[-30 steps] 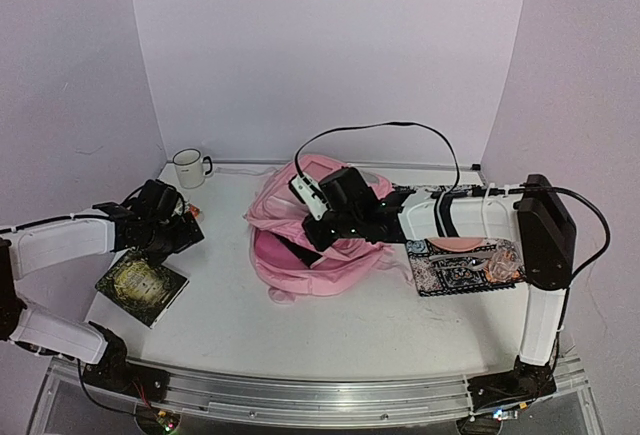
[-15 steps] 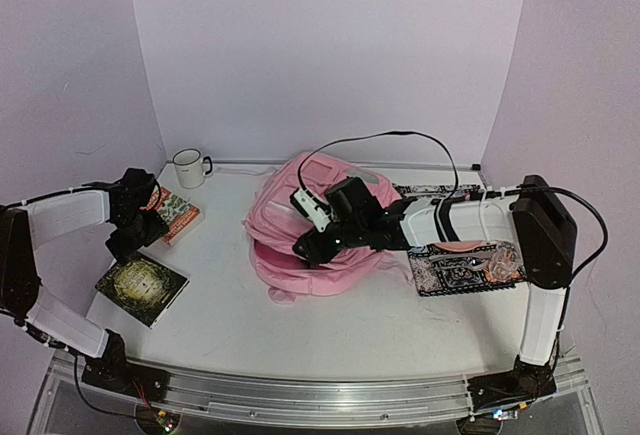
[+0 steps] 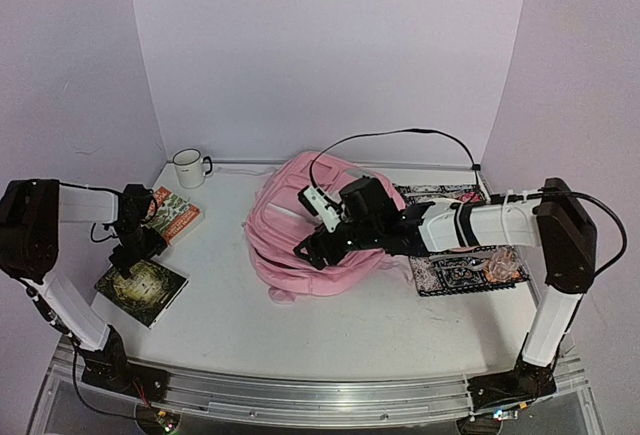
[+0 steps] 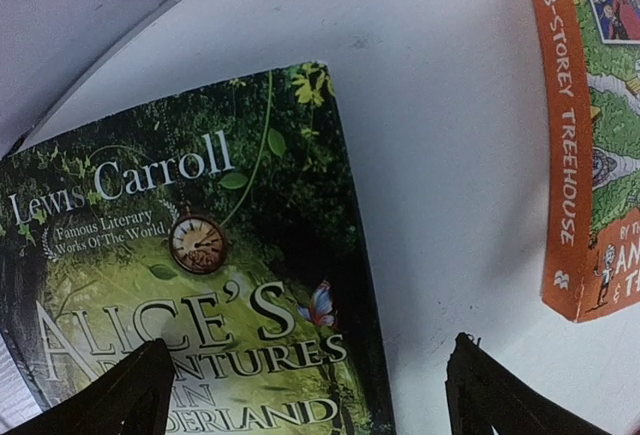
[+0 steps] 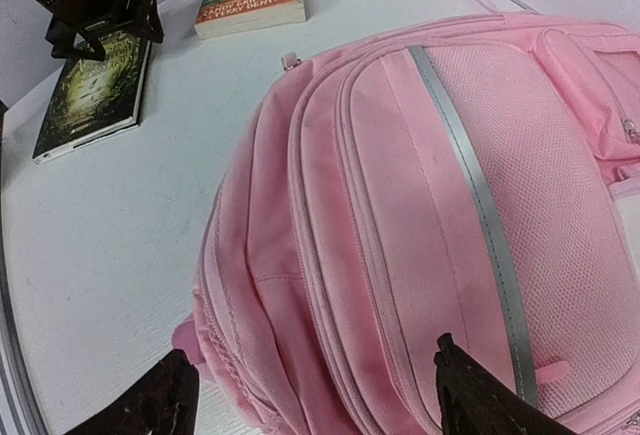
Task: Pack the student bag
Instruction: Move the book to the center of the board.
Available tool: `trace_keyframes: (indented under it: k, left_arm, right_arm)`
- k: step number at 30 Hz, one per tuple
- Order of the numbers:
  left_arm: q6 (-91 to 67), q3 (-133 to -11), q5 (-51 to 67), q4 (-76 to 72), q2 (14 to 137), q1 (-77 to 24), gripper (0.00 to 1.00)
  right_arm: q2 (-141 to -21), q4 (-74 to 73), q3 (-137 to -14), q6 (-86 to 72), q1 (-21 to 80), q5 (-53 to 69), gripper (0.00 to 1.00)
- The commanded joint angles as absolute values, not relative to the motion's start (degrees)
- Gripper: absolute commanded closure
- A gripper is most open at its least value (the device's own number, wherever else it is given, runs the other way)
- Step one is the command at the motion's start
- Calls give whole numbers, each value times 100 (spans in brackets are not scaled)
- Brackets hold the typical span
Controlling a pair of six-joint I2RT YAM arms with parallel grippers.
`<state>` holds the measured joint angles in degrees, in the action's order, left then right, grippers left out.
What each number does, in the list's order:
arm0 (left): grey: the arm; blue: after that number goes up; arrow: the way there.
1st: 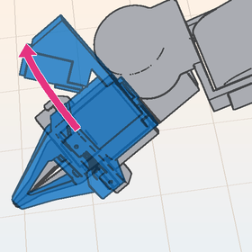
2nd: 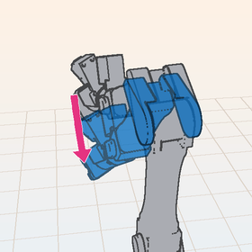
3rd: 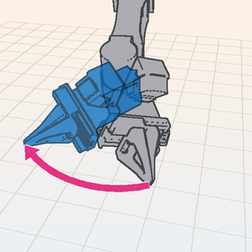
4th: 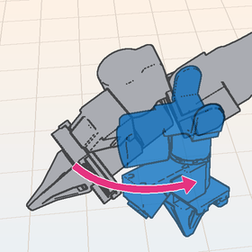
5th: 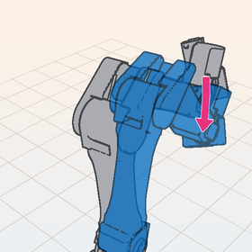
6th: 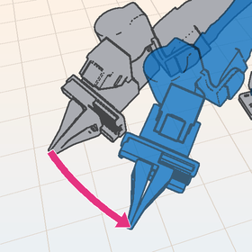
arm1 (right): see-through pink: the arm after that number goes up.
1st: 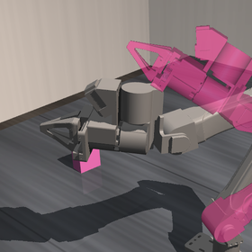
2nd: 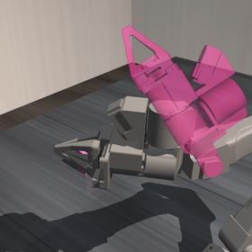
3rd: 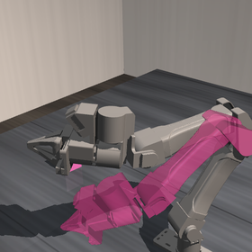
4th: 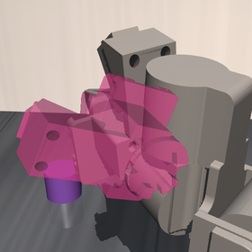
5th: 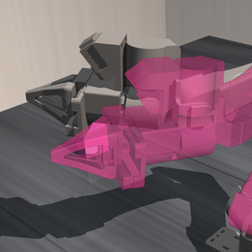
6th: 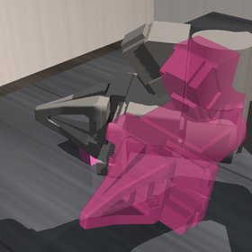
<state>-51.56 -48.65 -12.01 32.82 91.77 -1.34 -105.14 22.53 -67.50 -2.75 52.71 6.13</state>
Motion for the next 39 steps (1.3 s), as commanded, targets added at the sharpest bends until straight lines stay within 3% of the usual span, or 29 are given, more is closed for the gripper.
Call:
trace_keyframes:
  k: [1,8,18,25,29,39]
  left_arm:
    - [-5181,-4247,-127,2691,9525,-257,5]
    - [-6143,-3676,793,1997,9575,-1941,6]
    - [-6990,-4430,534,2235,9010,-4268,7]
    - [-6866,-4493,-820,3134,7892,-4109,8]
    - [-6607,-4175,-779,3150,7680,-3476,8]
    - [-6541,-3519,-629,2331,7785,-3112,10]
  right_arm:
    - [-10099,2490,-6572,-353,5304,666,18]
    - [-9995,2532,-6555,-388,5356,690,17]
    - [-9917,2509,-6539,-801,5445,1179,17]
    - [-10223,2130,-6906,-1027,5503,1665,19]
    - [-10459,1910,-7140,-1104,5634,1821,22]
    - [-11775,1368,-8279,-1308,5997,2255,44]
